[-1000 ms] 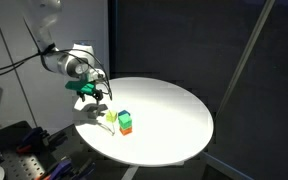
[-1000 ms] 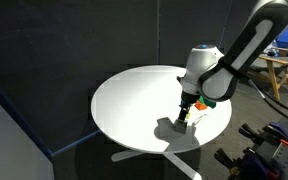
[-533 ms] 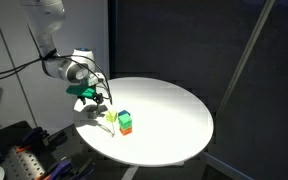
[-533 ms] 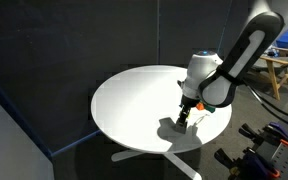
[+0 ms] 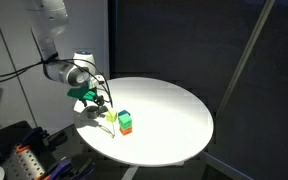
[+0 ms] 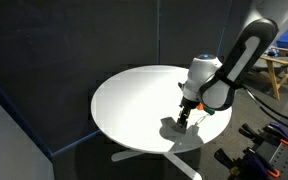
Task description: Put the grey block on top of the green block
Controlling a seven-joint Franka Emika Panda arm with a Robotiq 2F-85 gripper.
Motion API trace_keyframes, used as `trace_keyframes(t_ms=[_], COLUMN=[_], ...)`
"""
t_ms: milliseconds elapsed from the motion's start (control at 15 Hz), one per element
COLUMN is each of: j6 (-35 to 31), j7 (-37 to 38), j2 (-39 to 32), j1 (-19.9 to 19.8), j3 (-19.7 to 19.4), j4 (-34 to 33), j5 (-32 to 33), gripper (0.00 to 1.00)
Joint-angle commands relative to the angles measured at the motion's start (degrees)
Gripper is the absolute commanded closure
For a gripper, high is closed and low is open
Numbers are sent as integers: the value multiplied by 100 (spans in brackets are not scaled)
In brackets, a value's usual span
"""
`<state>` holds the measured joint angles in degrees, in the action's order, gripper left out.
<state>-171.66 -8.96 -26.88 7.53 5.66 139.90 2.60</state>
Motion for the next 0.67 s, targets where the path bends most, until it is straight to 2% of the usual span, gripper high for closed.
trace_keyframes(t_ms=[0,600], j6=[-90,-83], j7=[119,92], j2=[-95,-198], j1=[4,-18], j3=[-53,-77], j4=[-82,-116], j5=[158,167], gripper=[0,0])
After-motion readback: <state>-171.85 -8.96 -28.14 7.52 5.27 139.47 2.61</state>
